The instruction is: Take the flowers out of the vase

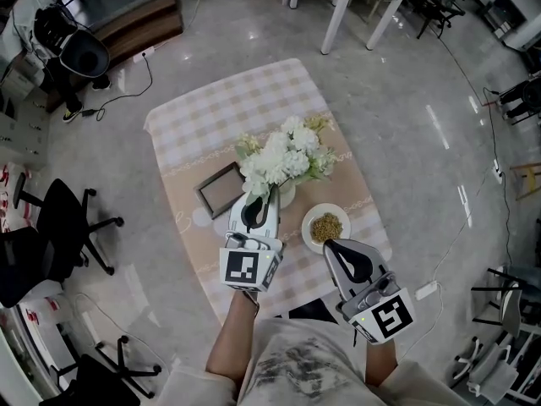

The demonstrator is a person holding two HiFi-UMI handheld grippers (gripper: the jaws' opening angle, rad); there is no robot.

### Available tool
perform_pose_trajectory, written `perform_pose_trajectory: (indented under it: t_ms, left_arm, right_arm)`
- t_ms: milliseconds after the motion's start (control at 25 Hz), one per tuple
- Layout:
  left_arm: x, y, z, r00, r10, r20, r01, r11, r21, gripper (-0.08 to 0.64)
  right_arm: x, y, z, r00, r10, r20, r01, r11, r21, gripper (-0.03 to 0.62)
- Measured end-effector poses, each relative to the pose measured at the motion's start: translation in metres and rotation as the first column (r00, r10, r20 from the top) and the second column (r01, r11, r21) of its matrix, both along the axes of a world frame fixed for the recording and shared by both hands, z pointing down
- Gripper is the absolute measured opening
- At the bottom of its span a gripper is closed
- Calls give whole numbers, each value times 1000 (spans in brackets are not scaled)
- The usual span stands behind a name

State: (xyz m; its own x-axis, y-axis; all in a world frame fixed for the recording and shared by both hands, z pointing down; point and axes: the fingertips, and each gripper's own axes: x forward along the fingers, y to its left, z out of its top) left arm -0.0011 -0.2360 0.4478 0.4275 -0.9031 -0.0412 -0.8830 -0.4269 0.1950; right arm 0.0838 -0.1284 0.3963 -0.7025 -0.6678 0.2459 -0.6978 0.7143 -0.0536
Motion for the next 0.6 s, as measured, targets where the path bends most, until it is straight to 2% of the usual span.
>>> perform_pose_trajectory:
  t_ms: [160, 400, 600]
  left_arm:
    - [1, 4, -10, 1000, -5, -11, 4, 1000, -18, 17]
    - [0, 8, -26, 1000, -9, -3, 9, 1000, 26, 17]
    - [-1, 11, -40, 1000, -12, -4, 12, 999, 34, 17]
  right_arm:
    - [-2, 0, -3, 1000, -8, 6, 8, 1000, 7, 17]
    - [-7, 0, -8, 1000, -24, 18, 23, 999, 23, 17]
    - [-11, -1, -12, 999, -39, 27, 38, 999, 33, 17]
